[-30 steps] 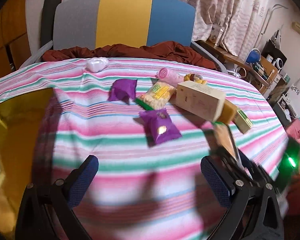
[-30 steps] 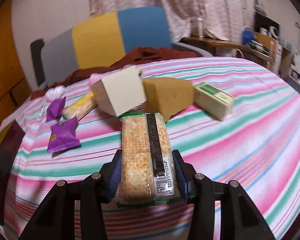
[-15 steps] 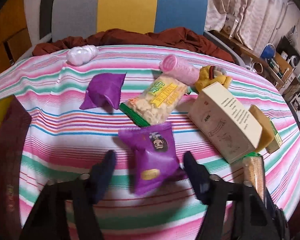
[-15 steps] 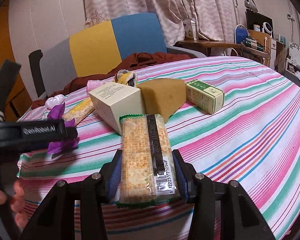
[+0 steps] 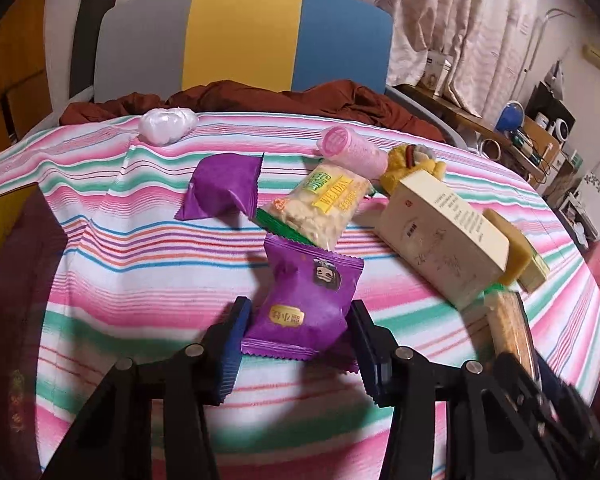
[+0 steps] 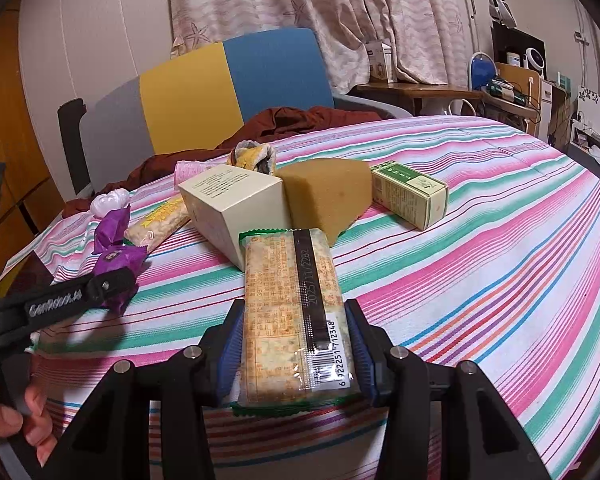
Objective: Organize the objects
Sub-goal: 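Grasp the purple snack bag with the left tool, then carry the purple bag into the tin and open the left tool while the right tool holds the crackers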
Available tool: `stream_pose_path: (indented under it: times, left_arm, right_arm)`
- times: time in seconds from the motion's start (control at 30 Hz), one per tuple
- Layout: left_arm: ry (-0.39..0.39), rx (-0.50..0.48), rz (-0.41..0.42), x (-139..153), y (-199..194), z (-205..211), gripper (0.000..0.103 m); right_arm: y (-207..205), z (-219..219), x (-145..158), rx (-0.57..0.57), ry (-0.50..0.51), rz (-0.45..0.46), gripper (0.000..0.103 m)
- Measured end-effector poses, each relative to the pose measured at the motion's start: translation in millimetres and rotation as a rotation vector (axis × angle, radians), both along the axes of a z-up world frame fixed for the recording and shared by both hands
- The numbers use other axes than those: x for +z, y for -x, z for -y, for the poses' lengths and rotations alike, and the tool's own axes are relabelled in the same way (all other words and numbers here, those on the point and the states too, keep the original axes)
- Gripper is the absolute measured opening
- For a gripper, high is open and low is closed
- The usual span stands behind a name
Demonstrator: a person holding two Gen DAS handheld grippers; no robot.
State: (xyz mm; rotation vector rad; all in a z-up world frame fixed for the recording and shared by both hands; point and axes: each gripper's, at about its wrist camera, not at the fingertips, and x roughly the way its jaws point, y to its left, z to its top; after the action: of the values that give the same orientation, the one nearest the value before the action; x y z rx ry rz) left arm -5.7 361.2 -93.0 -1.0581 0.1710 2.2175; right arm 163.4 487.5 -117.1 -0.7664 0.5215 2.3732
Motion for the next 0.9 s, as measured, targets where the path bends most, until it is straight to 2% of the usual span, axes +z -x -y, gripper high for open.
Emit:
stream_pose_path:
  times: [0.2, 0.67, 0.8, 0.9]
  left_arm:
    - [0.001, -0.02, -0.045, 0.2, -19.1, 17.1, 0.05]
    - [-0.014, -0.072, -0.104, -0.4, -45.8, 50.7, 0.049]
    - [-0.044, -0.089, -0.09, 3.8, -56.9, 64.8, 0.049]
    - [-0.094, -0.095, -0.071, 12.6, -66.9, 79.9, 0.049]
  right_arm:
    - [-3.3, 7.2, 4.0, 0.014, -0.01, -0.009, 0.048]
    - [-4.8, 57.7, 22.2, 0.114, 0.059, -0.004, 0.048]
    - [-8.7, 61.0, 22.7, 0.108, 0.09, -0.006, 0.048]
    - [-10.7, 63.4, 23.2, 0.108, 0.102, -0.007, 0.048]
